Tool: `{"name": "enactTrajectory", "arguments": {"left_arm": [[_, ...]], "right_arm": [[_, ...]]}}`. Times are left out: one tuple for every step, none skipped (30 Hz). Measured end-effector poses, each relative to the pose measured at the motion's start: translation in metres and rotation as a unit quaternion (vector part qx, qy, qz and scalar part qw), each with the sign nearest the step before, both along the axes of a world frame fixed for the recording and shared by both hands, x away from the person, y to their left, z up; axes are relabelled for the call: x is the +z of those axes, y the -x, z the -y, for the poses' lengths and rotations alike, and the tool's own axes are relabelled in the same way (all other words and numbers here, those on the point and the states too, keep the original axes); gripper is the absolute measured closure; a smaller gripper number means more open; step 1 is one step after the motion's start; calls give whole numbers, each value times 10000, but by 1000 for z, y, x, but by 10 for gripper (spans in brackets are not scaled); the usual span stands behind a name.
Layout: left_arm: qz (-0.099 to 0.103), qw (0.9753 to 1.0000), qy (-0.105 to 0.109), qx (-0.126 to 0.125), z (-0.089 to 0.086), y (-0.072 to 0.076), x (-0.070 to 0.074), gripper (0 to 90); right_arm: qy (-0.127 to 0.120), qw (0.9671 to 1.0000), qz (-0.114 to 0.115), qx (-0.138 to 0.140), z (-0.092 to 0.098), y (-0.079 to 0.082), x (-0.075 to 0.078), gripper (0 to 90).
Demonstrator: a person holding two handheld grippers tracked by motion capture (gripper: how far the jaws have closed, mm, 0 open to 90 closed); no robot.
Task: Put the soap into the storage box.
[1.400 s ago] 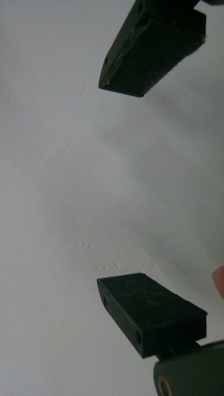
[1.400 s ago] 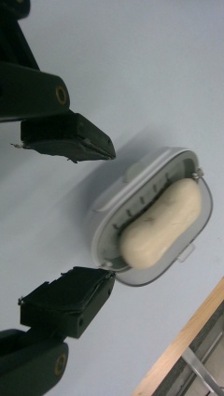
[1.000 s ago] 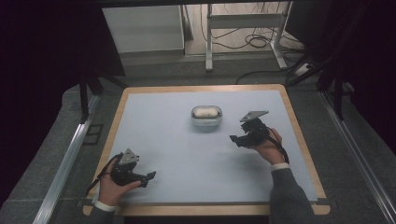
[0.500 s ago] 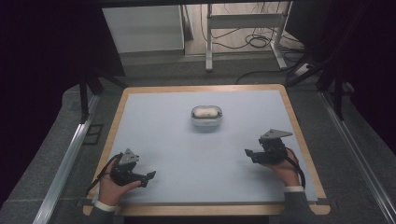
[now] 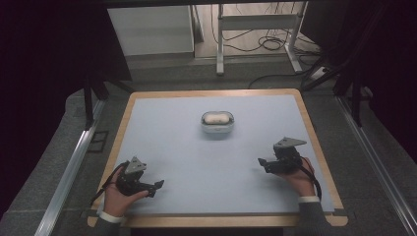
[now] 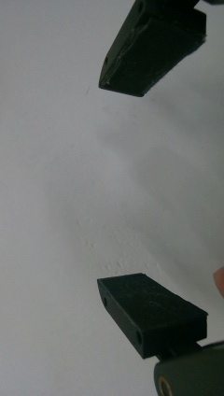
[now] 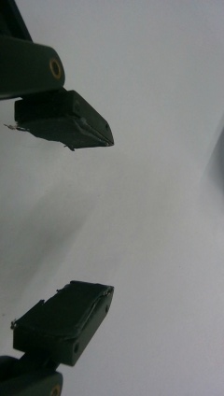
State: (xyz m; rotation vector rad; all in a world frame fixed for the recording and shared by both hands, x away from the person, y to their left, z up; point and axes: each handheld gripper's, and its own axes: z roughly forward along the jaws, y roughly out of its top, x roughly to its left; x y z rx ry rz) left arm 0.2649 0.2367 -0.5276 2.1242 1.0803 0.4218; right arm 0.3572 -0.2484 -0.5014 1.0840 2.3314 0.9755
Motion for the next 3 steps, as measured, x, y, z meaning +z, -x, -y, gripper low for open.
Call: {"name": "enactTrajectory", "arguments": {"left_arm": [[1,10000,1,3,0,0,0,65],[2,10000,5,7,0,0,0,65],[4,10000,8,12,0,0,0,65]], "right_arm": [[-4,10000,1,-2,0,0,0,223],[5,10000,5,-14,0,0,0,220],[20,10000,17,-24,0,1,1,220]]}}
